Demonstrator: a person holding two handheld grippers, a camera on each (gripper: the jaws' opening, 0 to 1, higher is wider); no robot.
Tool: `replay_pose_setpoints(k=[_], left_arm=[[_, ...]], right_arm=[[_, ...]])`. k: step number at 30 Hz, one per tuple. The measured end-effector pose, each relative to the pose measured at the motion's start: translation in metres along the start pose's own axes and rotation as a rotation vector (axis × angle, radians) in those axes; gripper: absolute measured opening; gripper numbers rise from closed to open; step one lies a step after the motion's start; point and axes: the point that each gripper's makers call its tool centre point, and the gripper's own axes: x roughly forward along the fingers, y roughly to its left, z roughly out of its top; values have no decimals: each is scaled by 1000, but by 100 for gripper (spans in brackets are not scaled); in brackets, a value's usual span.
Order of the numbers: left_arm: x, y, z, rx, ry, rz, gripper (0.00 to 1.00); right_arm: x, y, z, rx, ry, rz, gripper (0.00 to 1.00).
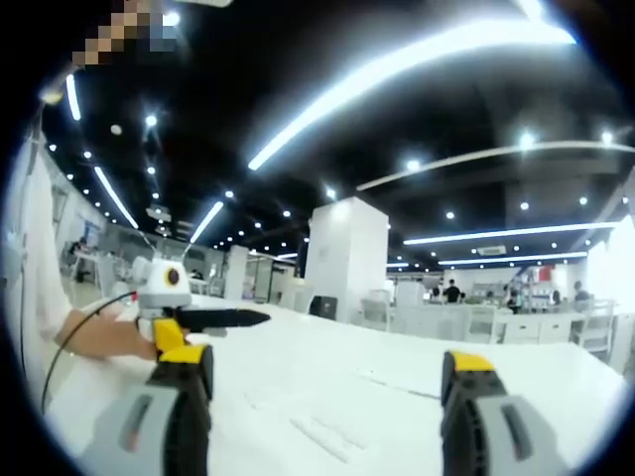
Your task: Locate the socket holder cover, grip the socket holder cover, clip it into the socket holder slot.
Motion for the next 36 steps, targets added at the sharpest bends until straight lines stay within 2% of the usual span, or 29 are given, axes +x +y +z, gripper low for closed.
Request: replay_pose_setpoints(k=[12, 16, 24, 33, 36], left_arm=[[0, -2, -5, -15, 15, -7, 95], [0, -1, -4, -30, 4, -6, 95], [0, 3, -10, -50, 5, 0, 95], [1, 0, -13, -52, 20, -12, 95], [2, 0, -14, -54, 19, -14, 95]], right_arm=[[-1, 0, 2, 2, -5, -3, 95], [0, 1, 3, 17, -13, 4, 95], [0, -4, -3, 35, -4, -5, 95], [3, -3, -14, 18, 31, -6, 95], [5, -3, -19, -5, 70, 11, 95]])
